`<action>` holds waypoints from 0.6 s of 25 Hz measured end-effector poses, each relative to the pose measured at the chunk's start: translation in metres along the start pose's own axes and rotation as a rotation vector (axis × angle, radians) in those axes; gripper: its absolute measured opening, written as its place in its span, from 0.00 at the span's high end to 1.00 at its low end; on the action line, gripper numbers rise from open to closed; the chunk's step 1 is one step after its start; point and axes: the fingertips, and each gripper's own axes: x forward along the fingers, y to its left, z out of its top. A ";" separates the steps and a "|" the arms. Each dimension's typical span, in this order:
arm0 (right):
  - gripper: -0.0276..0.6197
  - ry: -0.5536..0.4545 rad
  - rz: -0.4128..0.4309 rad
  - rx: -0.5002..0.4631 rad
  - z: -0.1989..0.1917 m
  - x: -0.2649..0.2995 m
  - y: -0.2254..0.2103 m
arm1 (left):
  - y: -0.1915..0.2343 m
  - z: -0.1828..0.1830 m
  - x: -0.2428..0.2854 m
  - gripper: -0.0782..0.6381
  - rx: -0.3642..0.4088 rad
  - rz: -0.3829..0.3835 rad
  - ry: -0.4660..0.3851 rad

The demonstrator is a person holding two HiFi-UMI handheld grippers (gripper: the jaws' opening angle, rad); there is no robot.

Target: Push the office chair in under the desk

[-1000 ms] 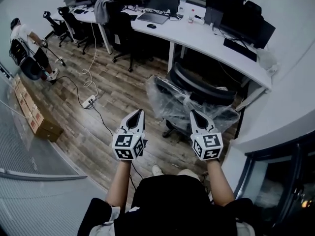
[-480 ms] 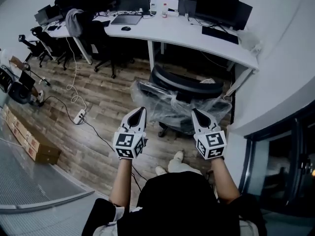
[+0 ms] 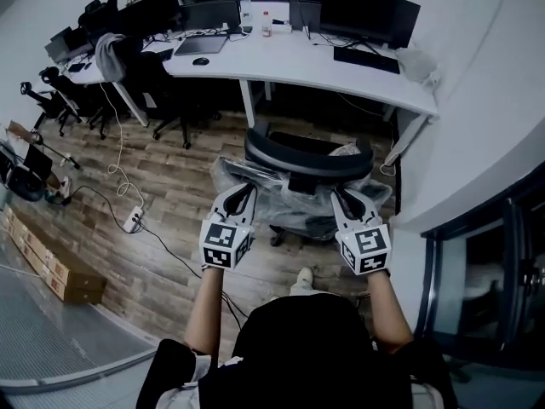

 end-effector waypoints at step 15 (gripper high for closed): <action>0.60 0.209 0.055 -0.327 -0.030 0.014 -0.023 | -0.014 -0.018 0.064 0.53 0.275 -0.139 0.157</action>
